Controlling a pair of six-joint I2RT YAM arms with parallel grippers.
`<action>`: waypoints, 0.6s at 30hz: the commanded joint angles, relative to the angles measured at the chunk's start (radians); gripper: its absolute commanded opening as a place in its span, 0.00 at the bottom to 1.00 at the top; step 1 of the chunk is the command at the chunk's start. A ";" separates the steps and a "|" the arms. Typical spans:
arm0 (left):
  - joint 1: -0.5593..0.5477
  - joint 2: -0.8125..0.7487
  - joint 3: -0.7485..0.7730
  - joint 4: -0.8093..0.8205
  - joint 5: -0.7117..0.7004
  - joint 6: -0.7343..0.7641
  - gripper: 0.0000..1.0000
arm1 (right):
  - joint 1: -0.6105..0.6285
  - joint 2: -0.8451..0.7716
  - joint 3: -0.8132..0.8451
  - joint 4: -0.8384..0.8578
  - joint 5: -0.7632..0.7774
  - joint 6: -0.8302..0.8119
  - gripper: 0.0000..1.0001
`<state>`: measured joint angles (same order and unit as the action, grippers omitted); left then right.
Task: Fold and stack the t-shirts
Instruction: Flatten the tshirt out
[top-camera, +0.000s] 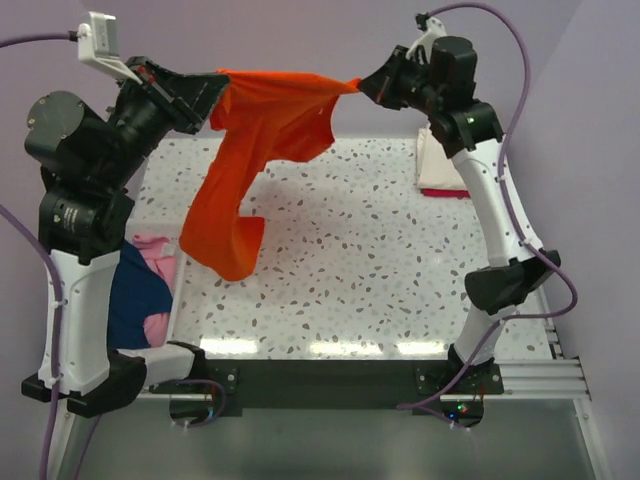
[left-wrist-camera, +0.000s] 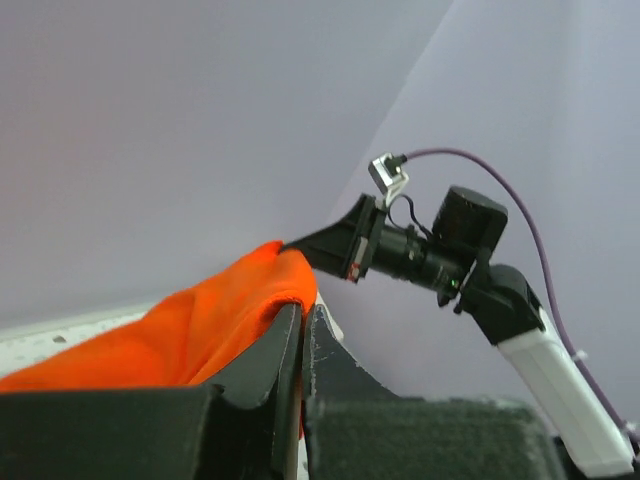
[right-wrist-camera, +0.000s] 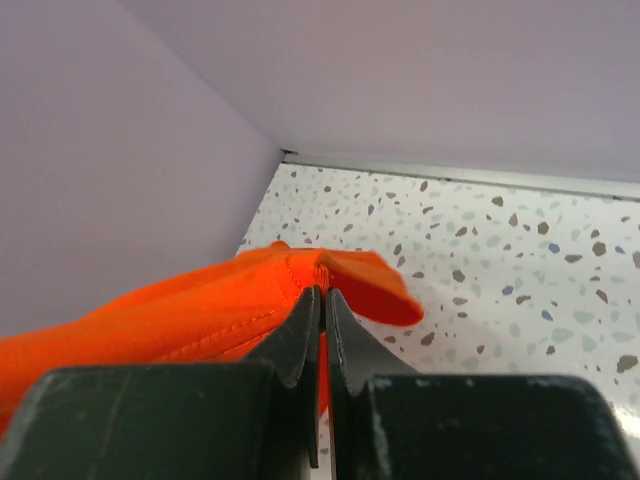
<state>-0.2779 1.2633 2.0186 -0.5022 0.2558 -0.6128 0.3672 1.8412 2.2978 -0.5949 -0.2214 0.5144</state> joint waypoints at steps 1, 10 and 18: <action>-0.027 0.042 -0.177 0.105 0.164 -0.064 0.00 | -0.143 -0.046 -0.187 0.082 -0.093 0.062 0.00; -0.523 0.163 -0.676 0.465 0.002 -0.146 0.00 | -0.365 -0.053 -0.606 0.123 -0.115 0.114 0.09; -0.652 0.524 -0.640 0.588 0.094 -0.160 0.47 | -0.421 -0.150 -0.799 0.040 0.073 0.033 0.65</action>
<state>-0.9371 1.8046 1.3346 -0.0605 0.3210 -0.7628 -0.0731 1.8175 1.5639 -0.5602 -0.2253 0.5762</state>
